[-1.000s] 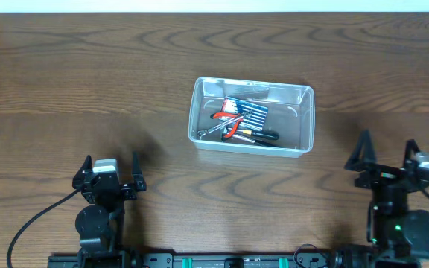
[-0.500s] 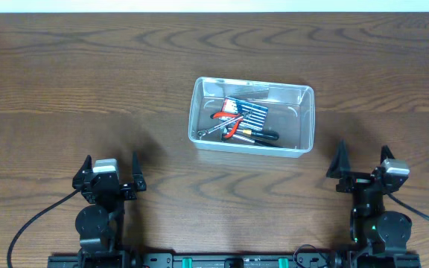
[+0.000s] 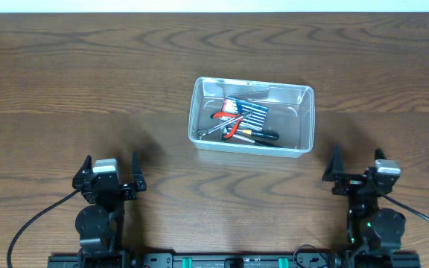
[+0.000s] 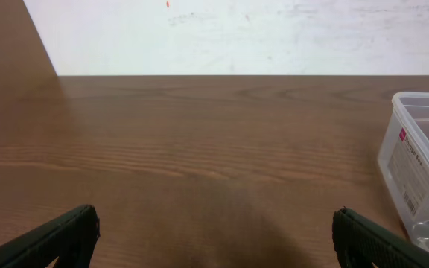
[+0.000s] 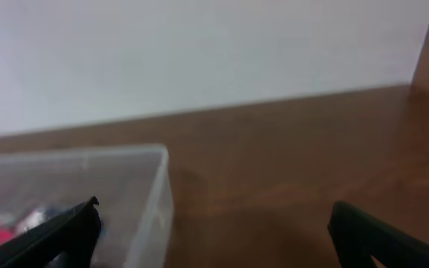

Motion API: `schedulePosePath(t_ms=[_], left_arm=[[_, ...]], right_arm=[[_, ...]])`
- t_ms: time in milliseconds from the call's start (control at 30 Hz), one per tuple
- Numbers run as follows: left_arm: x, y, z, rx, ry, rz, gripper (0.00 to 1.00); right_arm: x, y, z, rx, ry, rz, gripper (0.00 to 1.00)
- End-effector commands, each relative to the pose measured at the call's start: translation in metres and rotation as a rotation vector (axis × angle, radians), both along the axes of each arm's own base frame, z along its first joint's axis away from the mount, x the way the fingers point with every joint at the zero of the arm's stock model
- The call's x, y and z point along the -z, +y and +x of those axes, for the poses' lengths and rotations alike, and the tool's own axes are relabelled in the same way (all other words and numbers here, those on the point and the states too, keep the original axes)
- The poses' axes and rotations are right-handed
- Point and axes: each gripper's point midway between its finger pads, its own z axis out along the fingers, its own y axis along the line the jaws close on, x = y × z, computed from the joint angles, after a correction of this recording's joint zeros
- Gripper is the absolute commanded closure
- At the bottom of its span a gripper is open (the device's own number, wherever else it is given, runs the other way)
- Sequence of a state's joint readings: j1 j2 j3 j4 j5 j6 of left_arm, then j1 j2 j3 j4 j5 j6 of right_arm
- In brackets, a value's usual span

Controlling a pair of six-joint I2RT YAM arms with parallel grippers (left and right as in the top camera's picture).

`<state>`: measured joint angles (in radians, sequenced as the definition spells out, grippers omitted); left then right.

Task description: Pack container

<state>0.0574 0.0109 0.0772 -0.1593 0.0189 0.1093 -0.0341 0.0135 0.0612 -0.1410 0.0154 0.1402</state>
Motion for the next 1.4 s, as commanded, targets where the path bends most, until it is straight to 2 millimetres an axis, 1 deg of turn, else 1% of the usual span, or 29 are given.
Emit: schedulePosePath(t_ms=[0,267,333,1367], left_arm=[[0.0149,0.0021,-0.0002,-0.008,0.034,0.009,0.02],[0.015,0.0021,-0.0001,-0.008,0.034,0.009,0.02],[0.0149,0.0021,-0.0002,-0.008,0.034,0.009,0.02],[0.0149,0.0021,-0.0002,-0.008,0.034,0.009,0.02]], right_arm=[[0.011,0.0039,0.0003,-0.024,0.026,-0.041,0.01],[0.011,0.0038,0.0003,-0.043,0.034,-0.228,0.01],[0.011,0.0038,0.0003,-0.045,0.034,-0.25,0.01],[0.0109,0.0038,0.0003,-0.045,0.034,-0.25,0.01]])
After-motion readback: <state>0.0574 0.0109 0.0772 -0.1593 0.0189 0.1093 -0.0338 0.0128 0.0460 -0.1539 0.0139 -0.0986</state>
